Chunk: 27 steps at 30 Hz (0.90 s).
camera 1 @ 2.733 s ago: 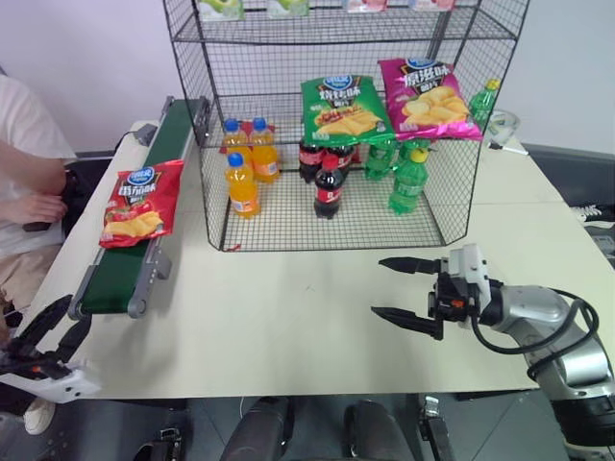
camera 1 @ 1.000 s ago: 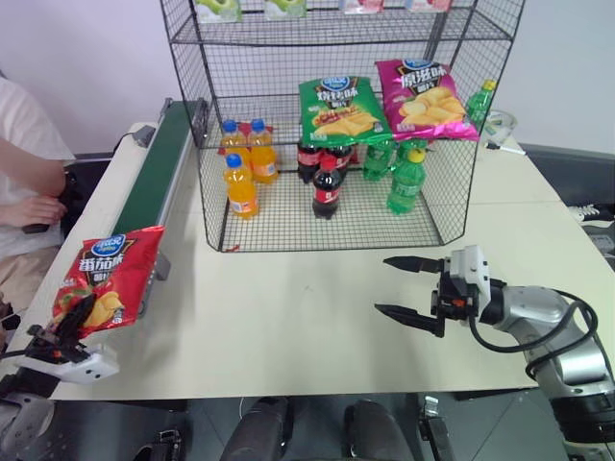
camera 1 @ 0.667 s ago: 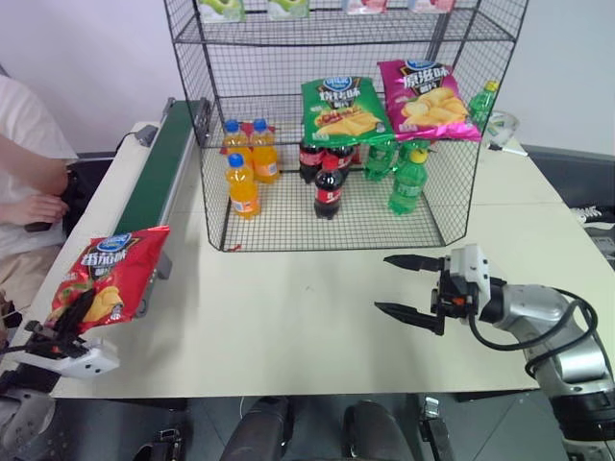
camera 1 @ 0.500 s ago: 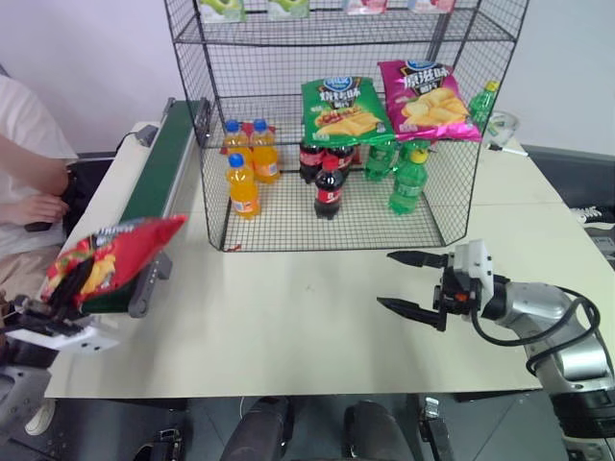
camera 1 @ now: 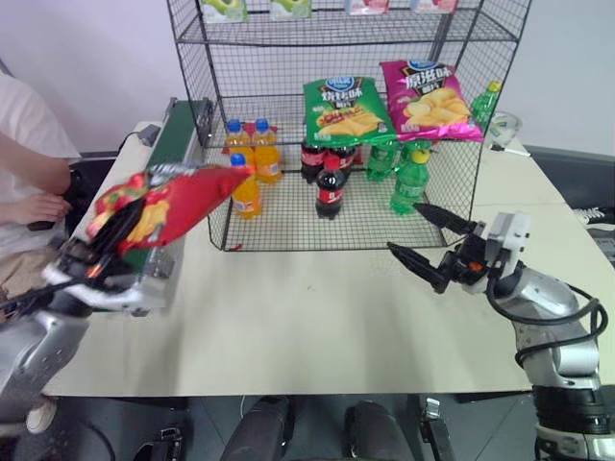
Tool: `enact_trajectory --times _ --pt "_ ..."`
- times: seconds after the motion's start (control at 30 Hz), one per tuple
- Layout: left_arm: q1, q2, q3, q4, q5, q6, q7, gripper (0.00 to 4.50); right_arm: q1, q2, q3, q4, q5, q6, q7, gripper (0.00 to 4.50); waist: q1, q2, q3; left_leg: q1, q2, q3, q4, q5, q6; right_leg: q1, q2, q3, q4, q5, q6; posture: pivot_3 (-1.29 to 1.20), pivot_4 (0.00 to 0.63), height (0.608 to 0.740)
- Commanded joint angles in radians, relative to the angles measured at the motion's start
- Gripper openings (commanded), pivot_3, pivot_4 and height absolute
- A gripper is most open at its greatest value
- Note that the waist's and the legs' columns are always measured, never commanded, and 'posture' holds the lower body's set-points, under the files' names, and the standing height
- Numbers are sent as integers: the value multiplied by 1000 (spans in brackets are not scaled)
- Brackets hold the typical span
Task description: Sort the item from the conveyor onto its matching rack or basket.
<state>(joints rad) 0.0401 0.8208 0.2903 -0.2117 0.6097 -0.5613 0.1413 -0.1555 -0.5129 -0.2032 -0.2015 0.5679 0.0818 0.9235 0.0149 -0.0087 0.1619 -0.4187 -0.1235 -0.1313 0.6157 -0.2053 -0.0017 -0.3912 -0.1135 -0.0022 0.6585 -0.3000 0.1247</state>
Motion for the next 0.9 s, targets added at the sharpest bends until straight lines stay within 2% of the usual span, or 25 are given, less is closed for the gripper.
enact_trajectory --times 0.03,0.23,0.37,0.6,0.73,0.9 --pt "-134 -47 -84 16 68 58 -9 33 -5 20 0 -60 -10 -20 -44 4500 -3 0 0 0 0 0 0 0 0 0 0 0 0 0 0 0 150 740" --pt "-437 -159 -259 191 212 148 37 33 8 37 22 -79 -27 -20 -79 4500 -2 0 0 0 0 1 -1 2 -2 1 1 1 5 0 0 0 150 740" --pt "-599 -226 -358 363 269 148 133 33 5 32 35 -82 -41 -26 -86 4500 -2 0 0 0 -1 0 1 2 -2 1 3 1 5 0 0 0 150 740" --pt "-820 -233 -460 734 335 200 328 33 2 33 45 -82 -51 -25 -93 4500 -9 0 0 -1 0 0 0 3 -3 0 4 1 6 0 0 0 150 740" --pt "-1008 -262 -548 1013 360 188 452 33 10 32 54 -90 -53 -20 -99 4500 -2 -2 1 -2 -1 0 1 3 -3 -1 4 1 6 0 1 0 150 740" --pt "-1129 -284 -604 1219 342 210 537 33 9 29 59 -97 -53 -15 -108 4500 -3 -3 1 -5 -2 0 6 2 -3 -1 4 0 7 0 1 0 150 740"
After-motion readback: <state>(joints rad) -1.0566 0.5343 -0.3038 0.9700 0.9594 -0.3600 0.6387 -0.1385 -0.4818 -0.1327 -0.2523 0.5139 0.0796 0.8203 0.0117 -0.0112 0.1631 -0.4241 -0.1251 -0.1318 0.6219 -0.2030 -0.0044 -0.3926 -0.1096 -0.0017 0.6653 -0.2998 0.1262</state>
